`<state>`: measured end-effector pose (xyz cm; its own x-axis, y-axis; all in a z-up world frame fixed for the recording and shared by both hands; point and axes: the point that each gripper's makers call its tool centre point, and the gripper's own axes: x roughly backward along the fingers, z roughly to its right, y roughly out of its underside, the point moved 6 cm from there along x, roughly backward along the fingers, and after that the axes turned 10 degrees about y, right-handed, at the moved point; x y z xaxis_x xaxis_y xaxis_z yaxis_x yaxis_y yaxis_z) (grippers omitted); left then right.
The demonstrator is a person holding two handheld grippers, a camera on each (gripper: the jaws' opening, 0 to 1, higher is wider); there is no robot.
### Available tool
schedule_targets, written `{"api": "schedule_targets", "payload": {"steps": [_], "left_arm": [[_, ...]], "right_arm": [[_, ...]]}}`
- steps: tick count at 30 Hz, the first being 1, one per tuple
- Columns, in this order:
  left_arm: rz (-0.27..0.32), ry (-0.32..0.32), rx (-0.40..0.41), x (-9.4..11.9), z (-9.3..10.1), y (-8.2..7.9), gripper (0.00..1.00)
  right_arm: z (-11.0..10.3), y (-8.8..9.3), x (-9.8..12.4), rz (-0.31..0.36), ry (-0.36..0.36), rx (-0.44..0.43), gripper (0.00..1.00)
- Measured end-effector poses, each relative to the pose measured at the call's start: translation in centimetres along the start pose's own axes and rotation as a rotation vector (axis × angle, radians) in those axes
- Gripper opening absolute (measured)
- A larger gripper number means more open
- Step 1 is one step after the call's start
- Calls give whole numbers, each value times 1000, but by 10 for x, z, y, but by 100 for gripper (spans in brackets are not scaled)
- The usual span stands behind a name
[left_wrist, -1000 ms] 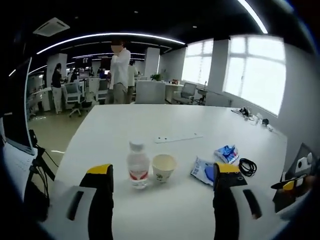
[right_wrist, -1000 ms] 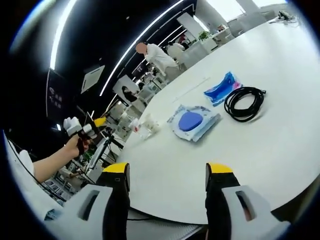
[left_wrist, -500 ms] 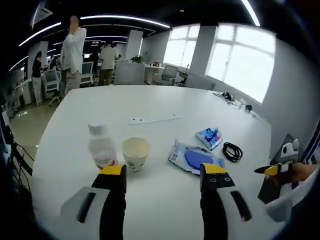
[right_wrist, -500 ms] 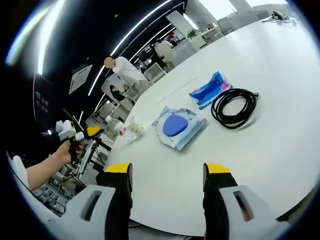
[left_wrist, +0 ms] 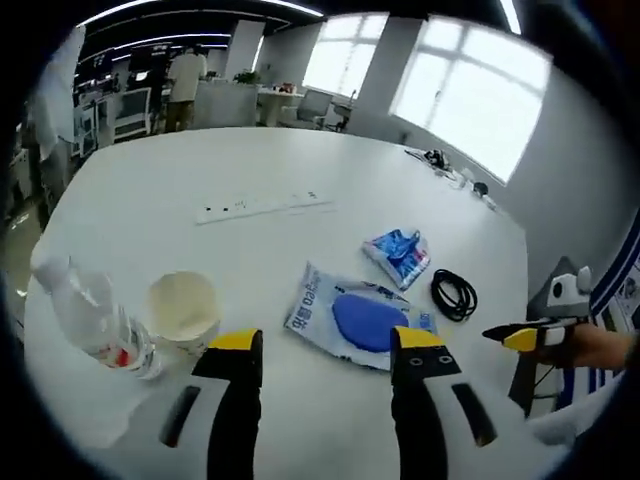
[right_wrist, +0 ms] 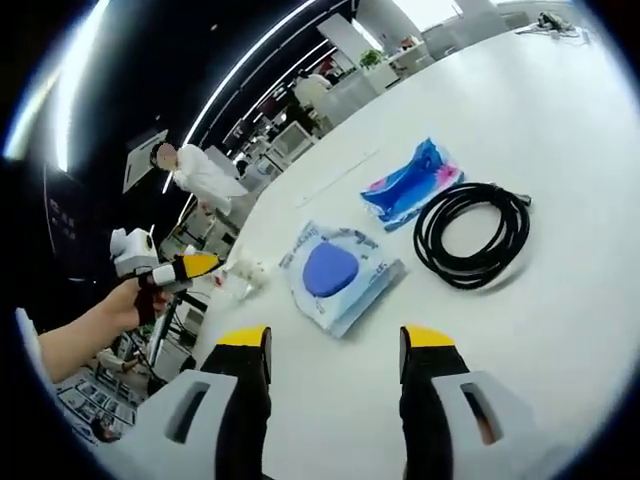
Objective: Arrange the tabletop items into an orderly group along one side of the table until the central work area is clear of visible clutter.
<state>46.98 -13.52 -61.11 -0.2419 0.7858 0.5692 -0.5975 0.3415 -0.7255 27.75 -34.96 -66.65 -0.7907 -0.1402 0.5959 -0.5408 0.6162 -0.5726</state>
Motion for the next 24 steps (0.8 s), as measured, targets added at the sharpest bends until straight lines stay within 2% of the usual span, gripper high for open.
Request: {"api": "schedule_targets", "payload": {"steps": [2, 7, 9, 11, 16, 20, 24], "left_arm": [[-27, 6, -13, -10, 1, -1, 51], [-89, -31, -49, -31, -9, -1, 50], [-121, -12, -55, -40, -12, 2, 48], [-161, -33, -49, -46, -17, 6, 47], [-181, -40, -50, -58, -22, 7, 47], [-238, -55, -76, -69, -28, 11, 47], [-253, -71, -51, -77, -34, 14, 44]], "right_arm": [[2, 0, -4, -5, 10, -14, 51], [1, 1, -17, -22, 21, -25, 51], [-2, 3, -22, -32, 20, -24, 51], [-6, 8, -27, -46, 16, -21, 50], [-11, 15, -35, -58, 12, -26, 49], [-13, 15, -42, -62, 11, -47, 48], [-13, 15, -48, -56, 4, -67, 47]]}}
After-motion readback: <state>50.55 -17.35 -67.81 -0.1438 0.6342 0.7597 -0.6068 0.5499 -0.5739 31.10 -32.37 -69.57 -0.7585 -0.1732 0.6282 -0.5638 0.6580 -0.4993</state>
